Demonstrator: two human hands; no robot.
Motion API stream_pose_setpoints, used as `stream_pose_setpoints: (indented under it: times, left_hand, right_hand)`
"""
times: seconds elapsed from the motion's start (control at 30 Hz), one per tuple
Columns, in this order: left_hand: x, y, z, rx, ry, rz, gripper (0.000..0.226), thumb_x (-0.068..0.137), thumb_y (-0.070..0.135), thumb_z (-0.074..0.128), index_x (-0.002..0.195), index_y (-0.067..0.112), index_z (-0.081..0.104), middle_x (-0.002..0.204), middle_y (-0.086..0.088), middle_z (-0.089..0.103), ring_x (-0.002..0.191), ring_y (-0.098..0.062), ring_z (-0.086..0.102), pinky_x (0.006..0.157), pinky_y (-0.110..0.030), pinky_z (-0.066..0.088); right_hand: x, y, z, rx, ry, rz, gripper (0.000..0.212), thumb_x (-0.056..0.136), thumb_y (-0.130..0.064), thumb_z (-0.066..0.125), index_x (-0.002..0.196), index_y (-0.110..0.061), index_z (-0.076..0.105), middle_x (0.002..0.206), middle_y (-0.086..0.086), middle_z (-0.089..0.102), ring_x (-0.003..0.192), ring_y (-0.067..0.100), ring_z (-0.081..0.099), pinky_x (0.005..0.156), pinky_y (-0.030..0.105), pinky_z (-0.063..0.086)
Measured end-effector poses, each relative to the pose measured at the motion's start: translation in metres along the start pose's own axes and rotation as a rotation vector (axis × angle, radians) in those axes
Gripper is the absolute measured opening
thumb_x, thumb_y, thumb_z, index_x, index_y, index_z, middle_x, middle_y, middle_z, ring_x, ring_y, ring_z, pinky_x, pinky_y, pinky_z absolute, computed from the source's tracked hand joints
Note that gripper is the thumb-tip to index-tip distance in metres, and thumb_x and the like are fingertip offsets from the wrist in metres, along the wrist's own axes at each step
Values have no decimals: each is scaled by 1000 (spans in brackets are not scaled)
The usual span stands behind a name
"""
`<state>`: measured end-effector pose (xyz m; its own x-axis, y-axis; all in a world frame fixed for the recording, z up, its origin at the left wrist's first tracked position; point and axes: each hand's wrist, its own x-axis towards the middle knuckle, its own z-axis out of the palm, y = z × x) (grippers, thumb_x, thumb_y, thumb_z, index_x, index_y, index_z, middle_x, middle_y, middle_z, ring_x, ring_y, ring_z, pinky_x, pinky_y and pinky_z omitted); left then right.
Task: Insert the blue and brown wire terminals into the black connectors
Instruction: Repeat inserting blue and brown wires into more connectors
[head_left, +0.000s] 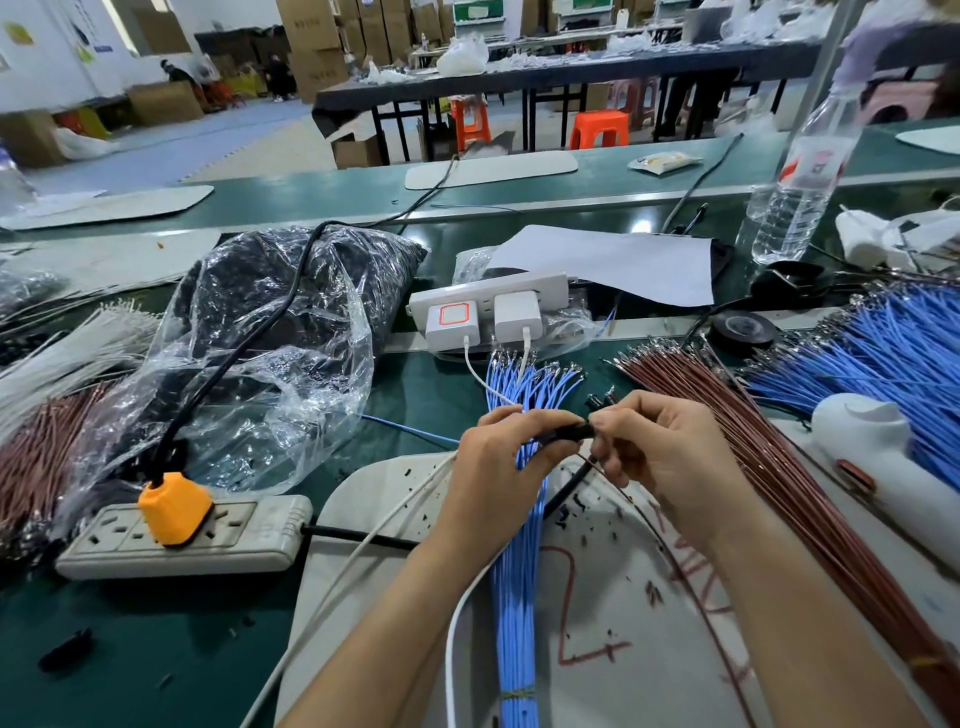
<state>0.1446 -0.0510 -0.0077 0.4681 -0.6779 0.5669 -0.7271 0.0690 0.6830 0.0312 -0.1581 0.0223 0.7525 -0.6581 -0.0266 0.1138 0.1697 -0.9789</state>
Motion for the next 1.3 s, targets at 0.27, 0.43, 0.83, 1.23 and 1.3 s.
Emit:
stream_pose_setpoints:
  times: [0.27,0.43,0.83,1.23,1.3]
  left_hand:
    - [0,-2,-2,-108,-19,-98,17,81,10,71,98,7,73,81,6,72,76,-10,66,102,-10,32]
    - [0,-4,-1,-189,-42,-154,14,83,7,70,96,9,73,80,-1,75,73,0,66,109,-14,28]
    - [-1,1,0,-304,-52,-233,16,83,3,69,85,19,71,68,8,70,60,-1,62,116,-25,23]
    - [0,0,-2,-340,-100,-246,18,85,11,69,87,28,70,82,5,73,80,-9,67,80,-22,51]
    - [0,2,-2,-317,-111,-203,22,86,12,68,91,33,68,90,4,71,87,-12,66,85,-27,51]
  right_hand:
    - [1,1,-6,13,-101,-17,6,83,5,62,79,2,59,60,11,62,53,19,54,51,21,49]
    - [0,0,-11,15,-142,50,21,72,-8,66,84,6,58,69,18,68,57,22,63,55,27,56]
    - [3,5,-13,135,-185,144,9,71,-5,63,75,1,57,68,21,68,57,24,68,54,26,57]
    - [5,13,-3,301,-128,169,16,75,-17,63,77,-4,54,64,12,64,50,15,60,47,20,52]
    - [5,15,-3,384,-151,210,19,74,-19,64,84,-6,53,66,8,58,49,11,56,47,17,50]
